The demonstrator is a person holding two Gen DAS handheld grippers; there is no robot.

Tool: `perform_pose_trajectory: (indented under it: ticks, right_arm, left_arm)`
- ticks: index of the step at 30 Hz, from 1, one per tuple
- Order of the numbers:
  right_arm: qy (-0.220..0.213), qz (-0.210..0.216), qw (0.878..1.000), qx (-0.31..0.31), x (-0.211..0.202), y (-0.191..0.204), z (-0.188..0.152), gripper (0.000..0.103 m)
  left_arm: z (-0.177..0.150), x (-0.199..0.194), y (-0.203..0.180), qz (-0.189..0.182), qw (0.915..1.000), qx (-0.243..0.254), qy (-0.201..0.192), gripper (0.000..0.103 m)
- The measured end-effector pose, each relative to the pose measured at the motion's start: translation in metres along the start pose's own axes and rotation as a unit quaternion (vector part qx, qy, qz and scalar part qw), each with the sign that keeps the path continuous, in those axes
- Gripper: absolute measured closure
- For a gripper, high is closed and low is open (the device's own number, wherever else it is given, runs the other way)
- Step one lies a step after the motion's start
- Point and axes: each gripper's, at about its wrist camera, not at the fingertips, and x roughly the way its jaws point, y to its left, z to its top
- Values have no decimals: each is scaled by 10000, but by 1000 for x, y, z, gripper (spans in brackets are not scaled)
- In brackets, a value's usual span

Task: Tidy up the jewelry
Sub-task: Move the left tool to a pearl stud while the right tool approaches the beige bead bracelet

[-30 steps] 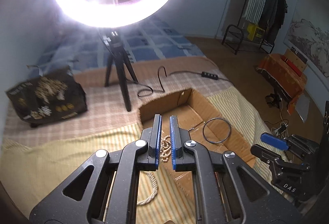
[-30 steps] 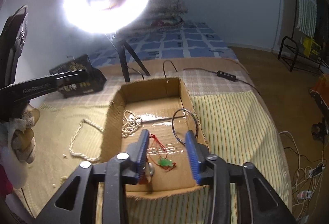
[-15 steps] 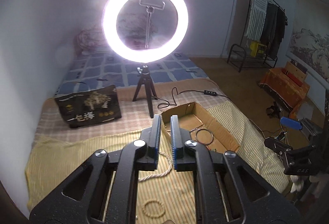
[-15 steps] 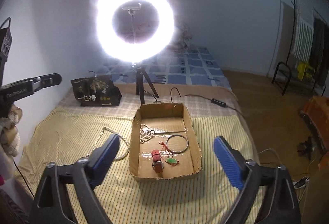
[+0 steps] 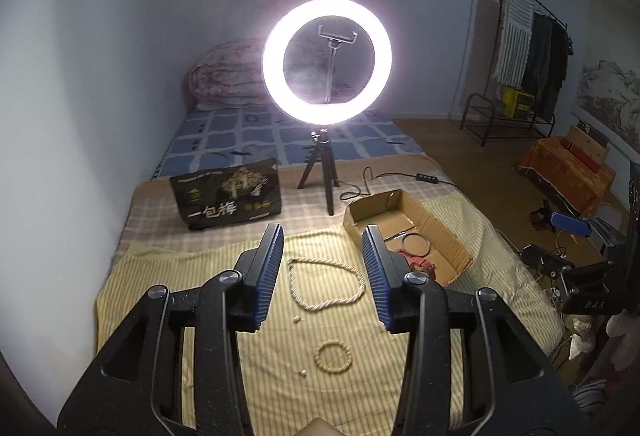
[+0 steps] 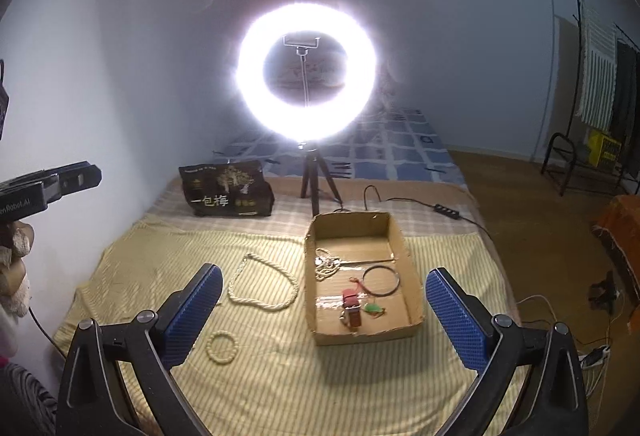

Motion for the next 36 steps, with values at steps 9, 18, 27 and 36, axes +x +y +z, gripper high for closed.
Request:
perform_pose_trajectory:
  ticks: [9,18,27,36]
  right_arm:
    - [157,22,9998,129,9,17,-19,6]
    - [745,435,9959,271,20,44,-38,11]
    - [1284,980,9865,273,61,63,-59,25]
    - [2049,1599,9643,515,130,58,-96,44]
  left_arm:
    - [-43,7,28,27,9991,-237,345,61]
    - [-93,16,54,-235,9971,-369,624,61]
    - [-129,44,62,-598,9906,-448,1144,61]
    - [-169,98,46,-871,9795,-312,1790,68]
